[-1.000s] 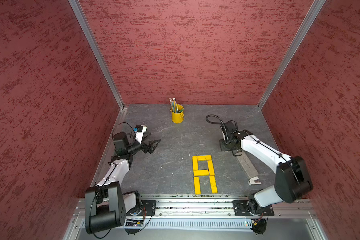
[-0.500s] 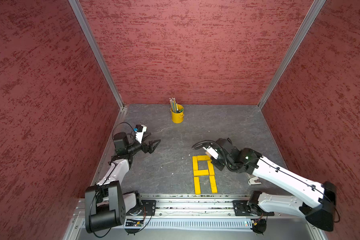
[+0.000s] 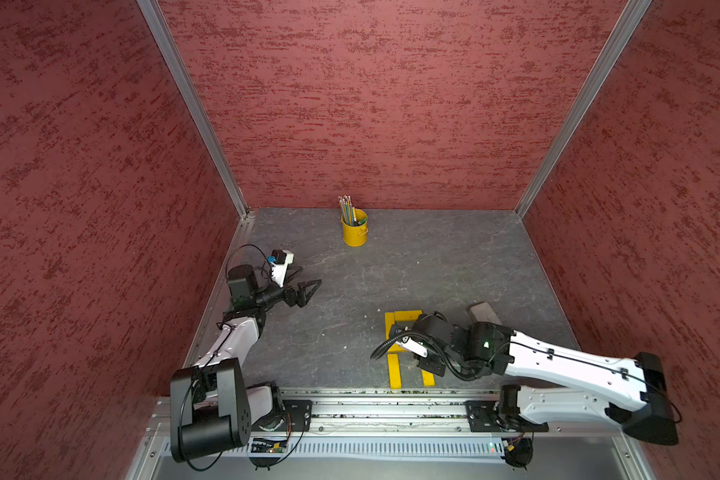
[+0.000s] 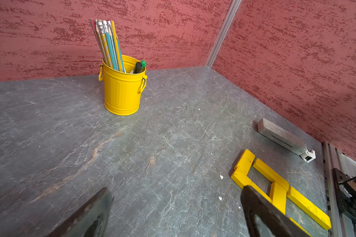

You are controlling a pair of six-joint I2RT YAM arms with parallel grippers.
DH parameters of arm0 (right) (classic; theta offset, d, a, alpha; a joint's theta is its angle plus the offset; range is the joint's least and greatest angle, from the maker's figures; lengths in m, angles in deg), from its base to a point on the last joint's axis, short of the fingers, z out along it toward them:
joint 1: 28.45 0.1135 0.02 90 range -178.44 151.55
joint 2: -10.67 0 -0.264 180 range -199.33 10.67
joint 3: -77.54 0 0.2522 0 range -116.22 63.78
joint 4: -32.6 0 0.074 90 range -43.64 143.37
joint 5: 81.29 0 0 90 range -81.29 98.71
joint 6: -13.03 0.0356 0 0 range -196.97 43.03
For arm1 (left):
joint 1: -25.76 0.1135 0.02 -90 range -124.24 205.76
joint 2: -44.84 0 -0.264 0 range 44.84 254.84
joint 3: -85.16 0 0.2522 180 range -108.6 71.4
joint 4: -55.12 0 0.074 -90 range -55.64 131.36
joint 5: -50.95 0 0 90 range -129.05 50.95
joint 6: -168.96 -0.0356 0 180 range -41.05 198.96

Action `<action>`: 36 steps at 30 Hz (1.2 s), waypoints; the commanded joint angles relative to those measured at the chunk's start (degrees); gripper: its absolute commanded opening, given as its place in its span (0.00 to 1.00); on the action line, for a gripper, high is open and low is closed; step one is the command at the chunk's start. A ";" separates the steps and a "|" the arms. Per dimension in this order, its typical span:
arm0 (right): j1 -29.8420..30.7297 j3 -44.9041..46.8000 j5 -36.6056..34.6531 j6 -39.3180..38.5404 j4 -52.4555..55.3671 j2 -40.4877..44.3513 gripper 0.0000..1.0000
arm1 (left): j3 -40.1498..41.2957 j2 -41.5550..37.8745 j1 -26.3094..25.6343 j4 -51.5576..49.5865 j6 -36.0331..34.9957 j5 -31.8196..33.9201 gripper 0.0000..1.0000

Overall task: Assemble the number 8 with building blocks
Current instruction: Assemble the building block at the center of the board.

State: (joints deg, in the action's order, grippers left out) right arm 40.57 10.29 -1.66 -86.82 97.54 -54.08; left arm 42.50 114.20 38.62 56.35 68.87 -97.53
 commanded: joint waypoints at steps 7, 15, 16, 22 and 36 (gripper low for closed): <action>3.30 8.15 -0.36 -3.76 -0.83 1.97 0.17 | -0.98 0.42 0.41 0.39 -0.40 -1.04 1.00; 5.37 9.72 -1.27 -7.04 -4.33 -1.24 0.18 | -0.80 0.64 0.40 0.48 -0.46 -0.95 1.00; 5.93 9.65 -1.94 -7.07 -4.57 -1.89 0.18 | -0.76 0.75 0.41 0.55 -0.49 -0.96 1.00; 9.27 8.32 -2.73 -7.46 -5.38 -3.71 0.19 | -0.91 1.45 0.41 1.15 -0.23 -1.42 1.00; 10.40 8.88 -1.93 -10.37 -6.89 -6.99 0.22 | -0.79 0.41 0.41 1.17 0.02 -1.60 1.00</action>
State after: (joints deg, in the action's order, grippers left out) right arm 50.27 20.23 -3.73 -95.63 91.58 -60.53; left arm 42.50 115.34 38.62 56.41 69.04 -98.14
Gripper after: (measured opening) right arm 0.274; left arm 0.996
